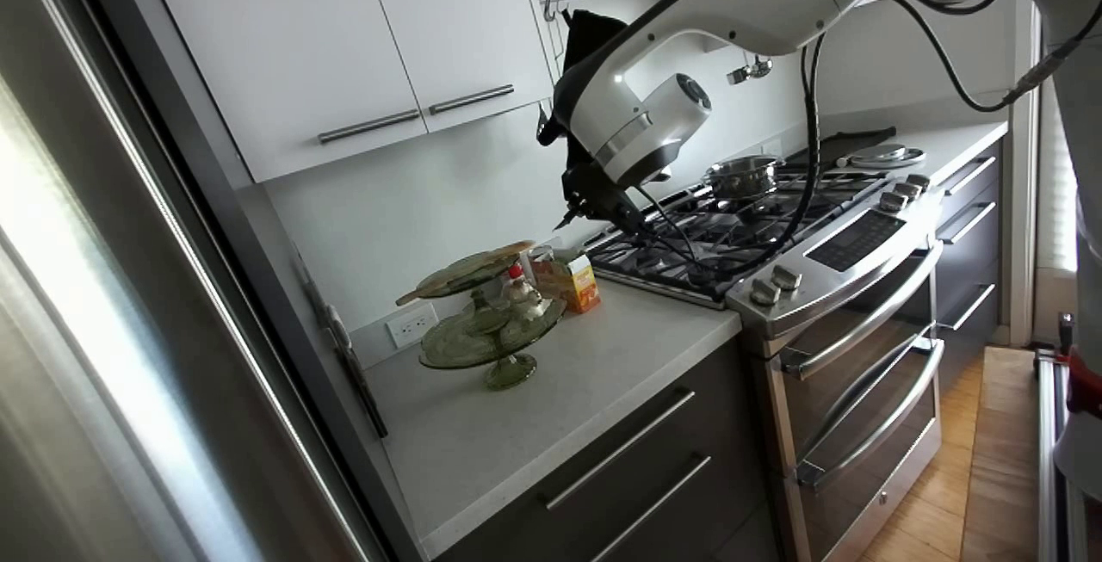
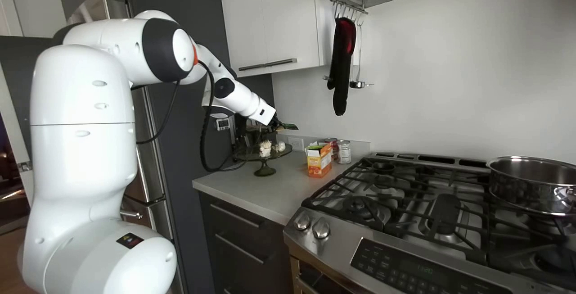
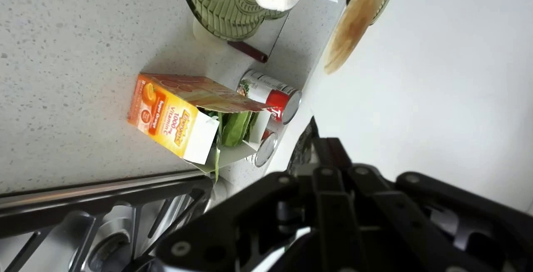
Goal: Pick up one green packet from the top of the serving tray and put it in the orange box
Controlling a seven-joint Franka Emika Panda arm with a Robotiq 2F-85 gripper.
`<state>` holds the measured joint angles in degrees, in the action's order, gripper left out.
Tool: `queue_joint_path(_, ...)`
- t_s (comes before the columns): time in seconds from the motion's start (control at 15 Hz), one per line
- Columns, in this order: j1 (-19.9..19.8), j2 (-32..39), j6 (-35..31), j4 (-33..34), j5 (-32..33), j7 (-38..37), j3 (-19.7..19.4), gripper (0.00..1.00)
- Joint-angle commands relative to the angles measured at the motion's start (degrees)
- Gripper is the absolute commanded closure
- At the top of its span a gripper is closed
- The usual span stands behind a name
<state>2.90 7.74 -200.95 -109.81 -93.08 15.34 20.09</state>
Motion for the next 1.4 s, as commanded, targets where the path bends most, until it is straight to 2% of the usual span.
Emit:
queue_joint_path(0.0, -0.8, 5.7, 1.4, 5.3, 2.8, 2.9, -1.1, 1.0)
queue_joint_path(0.33, -1.0, 13.1, 2.0, 12.1, 5.7, 6.1, -2.5, 1.0)
queue_joint_path(0.6, -1.0, 17.0, 1.8, 15.5, 5.0, 8.6, -3.1, 1.0)
queue_joint_path(1.33, -0.9, 22.4, 0.4, 20.0, 3.1, 12.3, -3.9, 1.0)
